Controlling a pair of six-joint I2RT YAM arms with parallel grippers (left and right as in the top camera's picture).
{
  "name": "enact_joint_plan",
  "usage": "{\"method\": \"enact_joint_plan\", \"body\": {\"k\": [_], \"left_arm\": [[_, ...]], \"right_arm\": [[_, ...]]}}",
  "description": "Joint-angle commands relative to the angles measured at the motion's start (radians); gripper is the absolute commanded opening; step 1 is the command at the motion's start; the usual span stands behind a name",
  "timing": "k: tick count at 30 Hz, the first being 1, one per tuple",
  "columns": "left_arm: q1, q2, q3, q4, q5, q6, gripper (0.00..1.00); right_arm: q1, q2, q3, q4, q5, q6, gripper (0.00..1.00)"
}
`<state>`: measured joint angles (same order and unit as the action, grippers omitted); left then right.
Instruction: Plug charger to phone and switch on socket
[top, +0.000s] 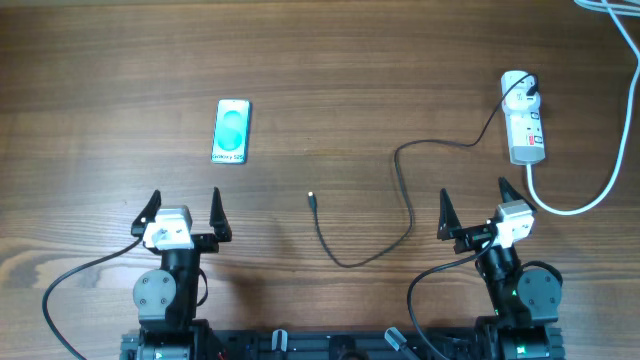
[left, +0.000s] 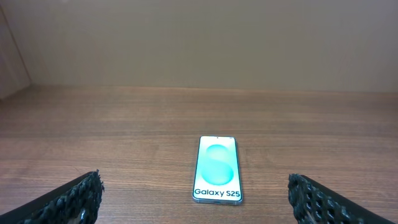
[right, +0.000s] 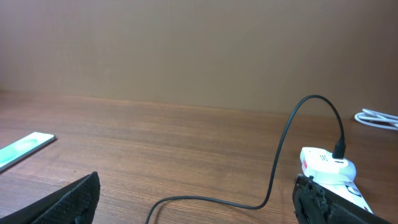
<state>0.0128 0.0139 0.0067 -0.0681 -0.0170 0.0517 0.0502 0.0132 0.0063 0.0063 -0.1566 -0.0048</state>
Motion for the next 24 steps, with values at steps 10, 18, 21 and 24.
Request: {"method": "enact_joint_plan", "body": {"k": [10,18,21,24], "left_arm": [[-0.005,-0.007,-0.001,-0.006,0.008,0.019,1.0],[-0.005,-0.007,-0.001,-0.006,0.008,0.019,1.0],[-0.005,-0.007,-0.001,-0.006,0.008,0.019,1.0],[-0.005,-0.007,-0.001,-0.006,0.008,0.019,1.0]], "right_arm": [[0.005,0.001,-0.001,0.003,0.002,0.008,1.0],[0.005,0.001,-0.001,0.003,0.002,0.007,1.0],[0.005,0.001,-0.001,0.003,0.002,0.008,1.0],[0.005,0.001,-0.001,0.003,0.002,0.008,1.0]]}}
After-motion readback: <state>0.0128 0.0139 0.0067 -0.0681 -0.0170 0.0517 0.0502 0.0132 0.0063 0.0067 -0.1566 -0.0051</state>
